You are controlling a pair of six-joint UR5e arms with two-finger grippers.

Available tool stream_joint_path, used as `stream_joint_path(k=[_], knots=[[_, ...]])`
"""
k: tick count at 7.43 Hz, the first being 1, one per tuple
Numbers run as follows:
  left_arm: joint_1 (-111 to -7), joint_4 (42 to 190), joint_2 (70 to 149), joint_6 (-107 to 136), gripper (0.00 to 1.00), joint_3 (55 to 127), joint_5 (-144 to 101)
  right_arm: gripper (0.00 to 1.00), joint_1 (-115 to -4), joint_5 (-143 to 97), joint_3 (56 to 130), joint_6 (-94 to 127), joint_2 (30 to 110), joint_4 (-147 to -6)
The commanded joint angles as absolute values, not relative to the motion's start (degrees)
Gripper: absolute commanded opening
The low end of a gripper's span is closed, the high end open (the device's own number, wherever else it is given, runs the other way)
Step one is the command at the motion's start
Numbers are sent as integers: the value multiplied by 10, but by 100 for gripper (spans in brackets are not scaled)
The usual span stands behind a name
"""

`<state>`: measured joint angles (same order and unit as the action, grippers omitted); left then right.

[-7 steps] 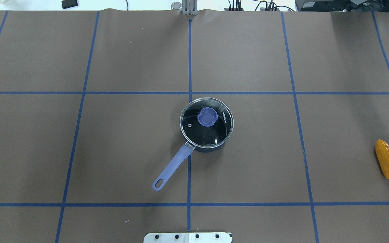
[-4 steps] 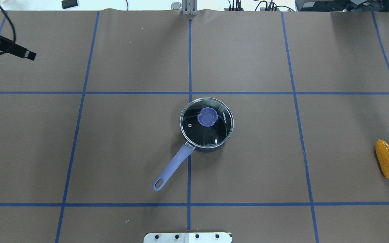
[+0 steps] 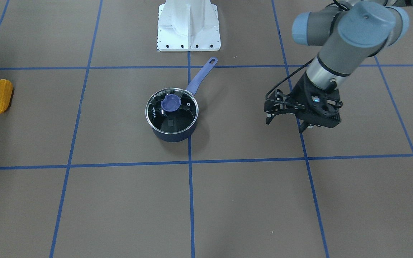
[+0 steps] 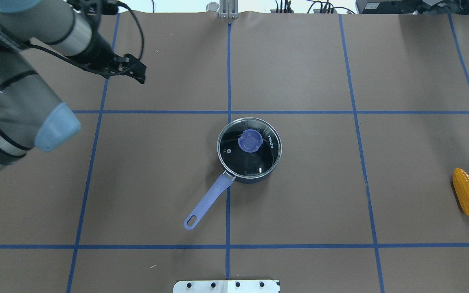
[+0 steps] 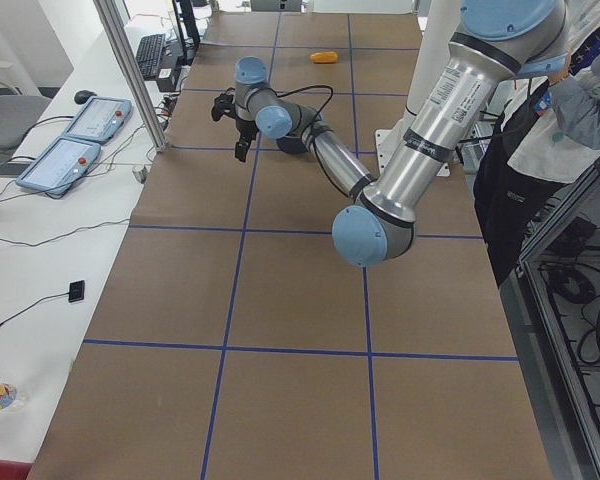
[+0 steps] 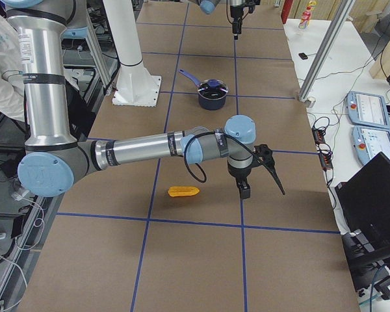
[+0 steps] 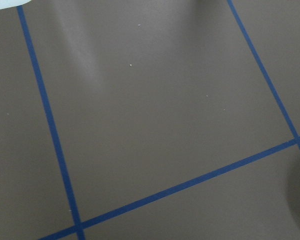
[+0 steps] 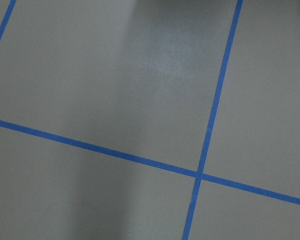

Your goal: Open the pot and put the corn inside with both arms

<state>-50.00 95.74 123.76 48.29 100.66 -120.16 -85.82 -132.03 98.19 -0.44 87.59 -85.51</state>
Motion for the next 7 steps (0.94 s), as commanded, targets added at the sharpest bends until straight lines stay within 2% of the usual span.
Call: stream_joint_path(k=[1, 2, 3, 5, 7], knots=[[-392, 829, 1351, 626, 99, 994, -1117, 100, -858, -1320, 981, -5, 878, -855], [-347, 770, 1401, 699, 99, 988, -1096, 100, -858, -1320, 981, -5, 878, -855], [-311, 766, 1449, 759, 99, 951, -1064, 100, -858, -1320, 981, -5, 878, -855], [-283, 777, 1562, 806, 99, 800, -1043, 100, -858, -1320, 981, -5, 878, -855], [-282, 802, 1541, 801, 99, 791, -1042, 100, -858, -1320, 981, -5, 878, -855]])
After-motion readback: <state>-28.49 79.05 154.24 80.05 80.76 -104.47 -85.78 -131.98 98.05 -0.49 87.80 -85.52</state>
